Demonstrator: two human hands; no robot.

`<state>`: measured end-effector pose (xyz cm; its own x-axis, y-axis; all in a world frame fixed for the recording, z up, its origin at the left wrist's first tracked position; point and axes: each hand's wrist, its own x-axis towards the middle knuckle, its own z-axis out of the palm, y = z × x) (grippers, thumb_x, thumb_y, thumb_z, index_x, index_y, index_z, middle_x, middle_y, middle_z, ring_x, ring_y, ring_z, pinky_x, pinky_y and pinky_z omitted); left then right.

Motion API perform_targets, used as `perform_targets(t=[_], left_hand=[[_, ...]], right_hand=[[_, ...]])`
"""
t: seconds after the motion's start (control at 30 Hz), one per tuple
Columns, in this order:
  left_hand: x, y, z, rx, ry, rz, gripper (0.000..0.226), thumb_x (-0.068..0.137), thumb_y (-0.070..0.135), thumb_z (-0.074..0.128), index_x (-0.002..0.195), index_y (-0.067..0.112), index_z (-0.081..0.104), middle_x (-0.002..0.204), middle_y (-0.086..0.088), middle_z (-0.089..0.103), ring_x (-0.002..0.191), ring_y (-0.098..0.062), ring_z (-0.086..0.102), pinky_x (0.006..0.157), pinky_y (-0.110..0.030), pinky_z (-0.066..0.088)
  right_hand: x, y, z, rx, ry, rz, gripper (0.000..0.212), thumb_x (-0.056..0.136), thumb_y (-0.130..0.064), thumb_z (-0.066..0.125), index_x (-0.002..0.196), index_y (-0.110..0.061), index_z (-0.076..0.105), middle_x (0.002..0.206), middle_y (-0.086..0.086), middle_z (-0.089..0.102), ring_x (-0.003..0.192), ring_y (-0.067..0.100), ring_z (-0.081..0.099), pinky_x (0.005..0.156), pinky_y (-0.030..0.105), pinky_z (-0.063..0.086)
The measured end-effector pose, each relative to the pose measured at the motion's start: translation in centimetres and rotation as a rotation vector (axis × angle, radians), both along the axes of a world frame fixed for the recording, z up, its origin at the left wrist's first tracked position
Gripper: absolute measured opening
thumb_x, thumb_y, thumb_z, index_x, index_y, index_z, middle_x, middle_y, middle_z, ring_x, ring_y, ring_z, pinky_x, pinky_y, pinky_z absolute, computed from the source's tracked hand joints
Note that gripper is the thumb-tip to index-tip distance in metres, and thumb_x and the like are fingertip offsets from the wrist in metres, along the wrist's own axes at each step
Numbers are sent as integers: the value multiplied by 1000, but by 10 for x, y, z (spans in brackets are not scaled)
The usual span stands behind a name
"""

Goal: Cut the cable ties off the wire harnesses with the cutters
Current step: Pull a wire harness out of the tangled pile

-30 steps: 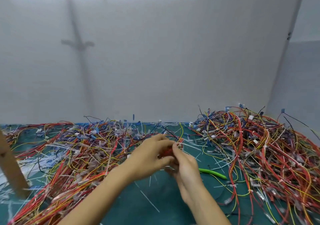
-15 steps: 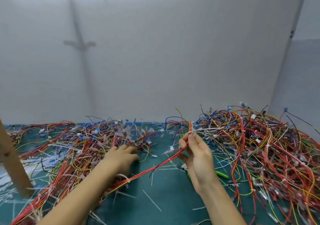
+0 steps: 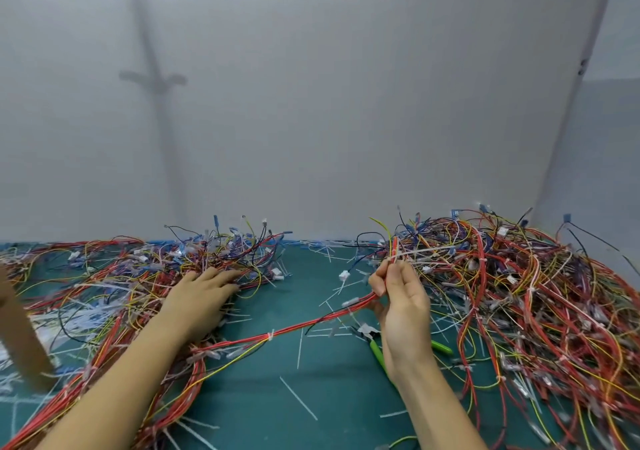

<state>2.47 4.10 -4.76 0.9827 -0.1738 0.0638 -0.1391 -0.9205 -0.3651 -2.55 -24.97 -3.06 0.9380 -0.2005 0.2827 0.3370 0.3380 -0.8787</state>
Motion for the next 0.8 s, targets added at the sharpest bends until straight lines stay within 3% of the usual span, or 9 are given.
perform_targets(t=[0.13, 0.2, 0.27, 0.37, 0.47, 0.53, 0.6, 0.7, 0.8], left_hand=[[-4, -28, 19, -503, 27, -56, 36, 86, 27, 57, 119, 37, 63, 127, 15, 61, 112, -6, 55, 96, -31, 42], [-13, -43, 34, -721, 172, -111, 20, 88, 23, 58, 96, 35, 72, 101, 17, 72, 91, -2, 64, 85, -24, 49], [-24, -50, 50, -797, 416, -116, 27, 87, 13, 55, 84, 32, 74, 90, 16, 73, 82, 3, 66, 76, -17, 50], [-35, -41, 62, -606, 670, -46, 40, 80, 0, 51, 91, 30, 76, 93, 17, 71, 81, 5, 63, 75, -13, 46], [-39, -31, 60, -389, 727, 27, 43, 79, 0, 57, 106, 29, 74, 108, 12, 68, 95, -5, 61, 81, -21, 48], [-39, -27, 51, -255, 649, 44, 47, 78, -1, 58, 102, 35, 73, 125, 9, 61, 113, -14, 56, 93, -28, 47], [-38, -23, 42, -152, 518, 33, 41, 80, 1, 60, 89, 39, 73, 127, 9, 57, 119, -16, 50, 100, -35, 40], [-35, -15, 37, -123, 396, -24, 19, 84, 19, 70, 84, 37, 73, 116, 16, 63, 112, -8, 53, 98, -32, 42], [-34, -9, 44, -235, 313, -48, 15, 82, 33, 74, 95, 40, 76, 98, 24, 71, 93, 2, 62, 79, -22, 50]], right_hand=[[4, -2, -2, -57, -13, -39, 28, 104, -22, 41, 84, -18, 60, 67, -8, 56, 63, 4, 51, 58, 21, 45], [6, -3, -4, -100, 44, -39, 26, 104, -23, 44, 89, -18, 65, 70, -8, 63, 66, 4, 57, 56, 20, 49], [9, -6, -9, -111, 129, -23, 24, 103, -23, 46, 94, -17, 67, 72, -8, 68, 65, 6, 59, 54, 23, 50], [14, -8, -15, -63, 296, 22, 19, 102, -19, 48, 94, -10, 63, 76, 0, 70, 64, 11, 62, 53, 26, 54], [20, -8, -22, -101, 462, 91, 15, 101, -15, 51, 91, -5, 58, 82, 9, 66, 68, 21, 64, 62, 32, 55], [20, -7, -28, -326, 505, 74, 21, 99, -21, 52, 88, -5, 57, 81, 10, 64, 67, 23, 64, 65, 36, 55], [16, -5, -31, -790, 500, -69, 31, 98, -35, 53, 93, -5, 56, 88, 9, 66, 72, 26, 68, 72, 38, 54], [5, 1, -28, -1229, 367, -465, 53, 88, -44, 66, 115, -7, 40, 117, 12, 53, 97, 32, 63, 67, 37, 48], [-3, 12, -23, -1288, -1, -765, 65, 70, -20, 82, 123, -2, 50, 130, 22, 49, 119, 40, 51, 93, 51, 45]])
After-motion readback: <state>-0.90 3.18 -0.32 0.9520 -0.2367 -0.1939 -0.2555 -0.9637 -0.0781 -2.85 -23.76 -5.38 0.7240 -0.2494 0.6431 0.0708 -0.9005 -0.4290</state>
